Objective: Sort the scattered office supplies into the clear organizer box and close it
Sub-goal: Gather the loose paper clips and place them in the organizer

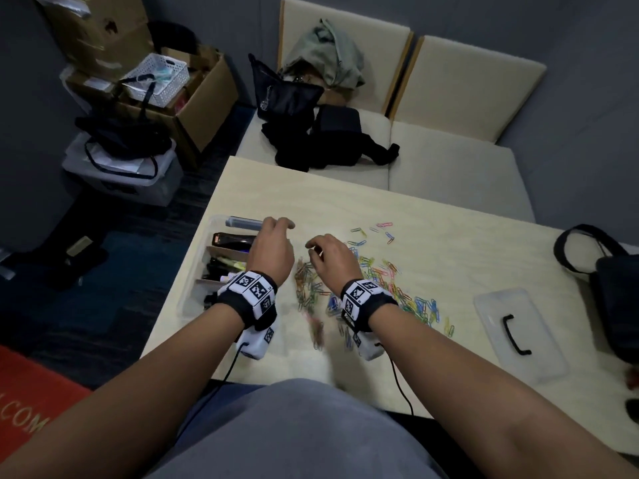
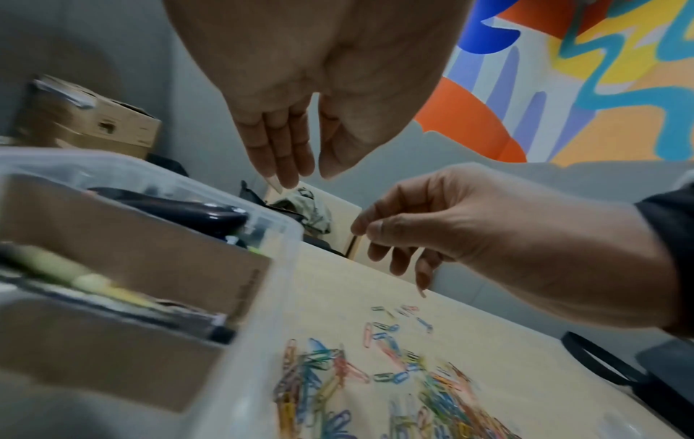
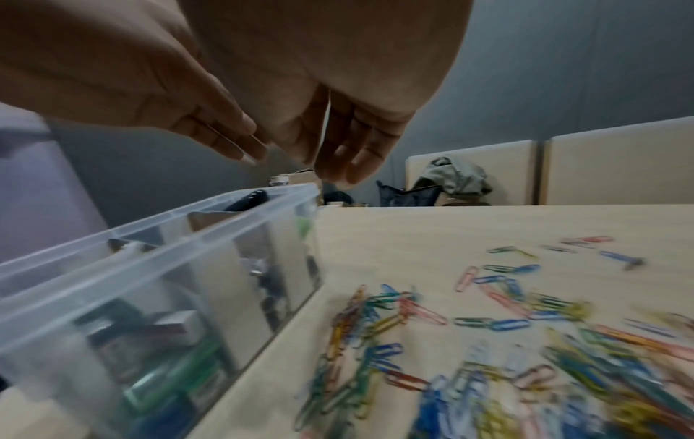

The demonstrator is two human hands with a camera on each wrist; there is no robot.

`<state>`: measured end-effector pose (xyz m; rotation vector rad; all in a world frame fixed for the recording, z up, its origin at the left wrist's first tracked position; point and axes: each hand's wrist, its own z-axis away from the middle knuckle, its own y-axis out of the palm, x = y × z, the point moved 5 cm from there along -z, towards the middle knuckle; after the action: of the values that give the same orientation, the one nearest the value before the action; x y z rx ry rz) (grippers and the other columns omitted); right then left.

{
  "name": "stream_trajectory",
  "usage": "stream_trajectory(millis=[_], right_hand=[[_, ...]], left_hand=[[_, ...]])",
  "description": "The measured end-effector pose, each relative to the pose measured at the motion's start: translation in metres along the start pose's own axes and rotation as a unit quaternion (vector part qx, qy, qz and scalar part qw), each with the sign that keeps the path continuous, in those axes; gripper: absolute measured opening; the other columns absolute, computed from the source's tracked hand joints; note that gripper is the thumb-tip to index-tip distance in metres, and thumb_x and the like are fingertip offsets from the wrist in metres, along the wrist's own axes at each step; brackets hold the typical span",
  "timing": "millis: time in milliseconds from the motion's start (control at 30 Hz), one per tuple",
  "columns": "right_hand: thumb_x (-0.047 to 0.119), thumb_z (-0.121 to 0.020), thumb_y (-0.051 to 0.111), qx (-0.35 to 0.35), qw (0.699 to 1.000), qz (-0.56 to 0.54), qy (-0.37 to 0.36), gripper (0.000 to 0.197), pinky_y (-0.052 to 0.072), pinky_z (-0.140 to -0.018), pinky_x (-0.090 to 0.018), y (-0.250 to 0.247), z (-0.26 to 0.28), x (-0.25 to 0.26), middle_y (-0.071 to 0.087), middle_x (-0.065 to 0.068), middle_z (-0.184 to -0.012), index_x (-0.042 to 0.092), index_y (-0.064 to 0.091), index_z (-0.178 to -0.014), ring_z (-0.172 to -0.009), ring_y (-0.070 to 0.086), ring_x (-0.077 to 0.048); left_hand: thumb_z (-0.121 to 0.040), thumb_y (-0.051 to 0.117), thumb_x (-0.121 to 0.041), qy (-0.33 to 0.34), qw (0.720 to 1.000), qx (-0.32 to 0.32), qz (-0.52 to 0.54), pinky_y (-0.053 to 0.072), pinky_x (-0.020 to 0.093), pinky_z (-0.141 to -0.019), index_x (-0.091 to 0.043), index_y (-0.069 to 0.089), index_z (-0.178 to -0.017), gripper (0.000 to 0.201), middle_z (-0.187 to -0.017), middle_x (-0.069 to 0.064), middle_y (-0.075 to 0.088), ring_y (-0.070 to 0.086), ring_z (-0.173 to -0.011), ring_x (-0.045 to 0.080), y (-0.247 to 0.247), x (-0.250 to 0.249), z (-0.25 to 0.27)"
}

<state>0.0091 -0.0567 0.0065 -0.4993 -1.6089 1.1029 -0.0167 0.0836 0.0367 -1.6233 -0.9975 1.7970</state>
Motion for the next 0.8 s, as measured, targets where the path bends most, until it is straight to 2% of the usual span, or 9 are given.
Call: stream_trajectory(millis=[133,233,367,500,633,733,800], right_hand=[[0.022,-0.097,0.05,0.0,0.998,0.033,0.053,0.023,0.049,-0.074,-0.034,-0.017,0.002,-0.05,0.059,-0.002,-0.11,0.018,0.063,-0.116,-0.101,0.057,-0.02],[0.022,-0.096,0.052,0.033,0.992,0.068,0.1,0.03,0.049,-0.084,-0.037,-0.023,0.001,-0.093,0.054,-0.008,-0.123,0.015,0.06,-0.125,-0.114,0.053,-0.026],[0.028,-0.098,0.051,0.101,0.976,0.11,0.161,0.049,0.04,-0.105,-0.044,-0.025,0.006,-0.143,0.035,-0.017,-0.147,0.011,0.043,-0.143,-0.129,0.041,-0.036],[0.031,-0.099,0.049,0.138,0.963,0.119,0.199,0.061,0.029,-0.114,-0.043,-0.022,0.004,-0.184,0.013,-0.02,-0.159,0.008,0.026,-0.151,-0.143,0.025,-0.037],[0.035,-0.099,0.05,0.144,0.959,0.1,0.223,0.073,0.022,-0.119,-0.043,-0.015,-0.01,-0.217,-0.002,-0.02,-0.162,0.005,0.014,-0.155,-0.148,0.013,-0.037],[0.037,-0.099,0.05,0.14,0.96,0.09,0.227,0.076,0.02,-0.12,-0.044,-0.01,-0.023,-0.235,-0.006,-0.02,-0.162,0.007,0.009,-0.155,-0.148,0.009,-0.038],[0.039,-0.099,0.049,0.138,0.96,0.093,0.226,0.077,0.017,-0.121,-0.045,-0.006,-0.031,-0.245,-0.007,-0.02,-0.162,0.006,0.007,-0.155,-0.149,0.007,-0.038]], left_hand=[[-0.091,0.048,-0.004,0.016,0.998,0.058,-0.021,0.049,0.041,-0.08,-0.015,0.054,-0.126,0.037,-0.125,0.011,0.047,0.059,-0.095,0.033,0.041,-0.029,-0.013],[-0.09,0.05,-0.008,0.01,0.993,0.109,-0.048,0.047,0.044,-0.088,-0.013,0.051,-0.13,0.041,-0.127,0.014,0.045,0.056,-0.104,0.035,0.077,-0.039,-0.025],[-0.092,0.051,-0.014,-0.09,0.967,0.215,-0.101,0.046,0.048,-0.095,-0.007,0.04,-0.136,0.045,-0.136,0.018,0.035,0.052,-0.112,0.042,0.125,-0.026,-0.029],[-0.09,0.051,-0.015,-0.185,0.932,0.28,-0.137,0.047,0.046,-0.095,-0.005,0.036,-0.132,0.046,-0.138,0.02,0.032,0.051,-0.114,0.043,0.156,-0.002,-0.025],[-0.092,0.053,-0.02,-0.245,0.897,0.332,-0.157,0.034,0.048,-0.111,0.002,0.012,-0.147,0.072,-0.152,0.025,0.011,0.028,-0.137,0.042,0.177,0.017,-0.023],[-0.093,0.053,-0.022,-0.24,0.894,0.341,-0.163,0.035,0.049,-0.11,0.0,0.007,-0.151,0.077,-0.156,0.023,0.001,0.025,-0.137,0.048,0.192,0.011,-0.02],[-0.095,0.053,-0.026,-0.199,0.897,0.36,-0.165,0.039,0.051,-0.107,-0.004,0.006,-0.153,0.077,-0.159,0.018,-0.001,0.028,-0.136,0.047,0.208,0.0,-0.018]])
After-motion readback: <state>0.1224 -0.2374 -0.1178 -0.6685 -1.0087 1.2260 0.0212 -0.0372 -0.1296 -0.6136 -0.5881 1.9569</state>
